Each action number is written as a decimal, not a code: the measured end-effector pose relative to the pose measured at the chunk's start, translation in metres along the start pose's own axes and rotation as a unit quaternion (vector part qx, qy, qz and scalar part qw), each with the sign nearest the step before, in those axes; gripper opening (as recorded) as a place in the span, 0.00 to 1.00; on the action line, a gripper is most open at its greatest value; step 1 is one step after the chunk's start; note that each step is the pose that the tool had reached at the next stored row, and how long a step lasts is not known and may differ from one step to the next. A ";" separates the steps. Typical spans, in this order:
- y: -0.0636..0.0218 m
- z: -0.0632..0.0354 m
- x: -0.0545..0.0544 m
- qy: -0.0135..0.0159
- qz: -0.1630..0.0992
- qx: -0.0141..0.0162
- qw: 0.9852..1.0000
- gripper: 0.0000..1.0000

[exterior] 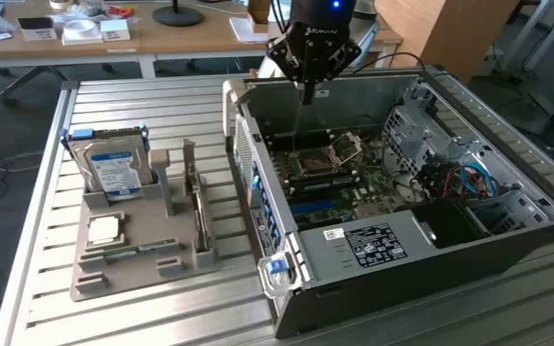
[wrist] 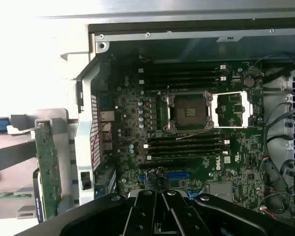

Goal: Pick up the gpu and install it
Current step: 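Reach for the gpu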

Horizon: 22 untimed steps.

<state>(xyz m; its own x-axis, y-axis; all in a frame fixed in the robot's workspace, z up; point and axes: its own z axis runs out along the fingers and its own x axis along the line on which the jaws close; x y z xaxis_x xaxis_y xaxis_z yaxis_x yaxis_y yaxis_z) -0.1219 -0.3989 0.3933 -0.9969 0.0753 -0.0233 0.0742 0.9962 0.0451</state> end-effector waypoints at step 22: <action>-0.0009 -0.0004 0.013 0.000 0.000 0.000 1.000 0.11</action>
<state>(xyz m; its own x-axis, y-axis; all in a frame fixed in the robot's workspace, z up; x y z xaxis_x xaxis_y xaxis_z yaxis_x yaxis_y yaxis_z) -0.1350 -0.3988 0.3933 -0.9969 0.0753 -0.0233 0.0742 0.9962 0.0450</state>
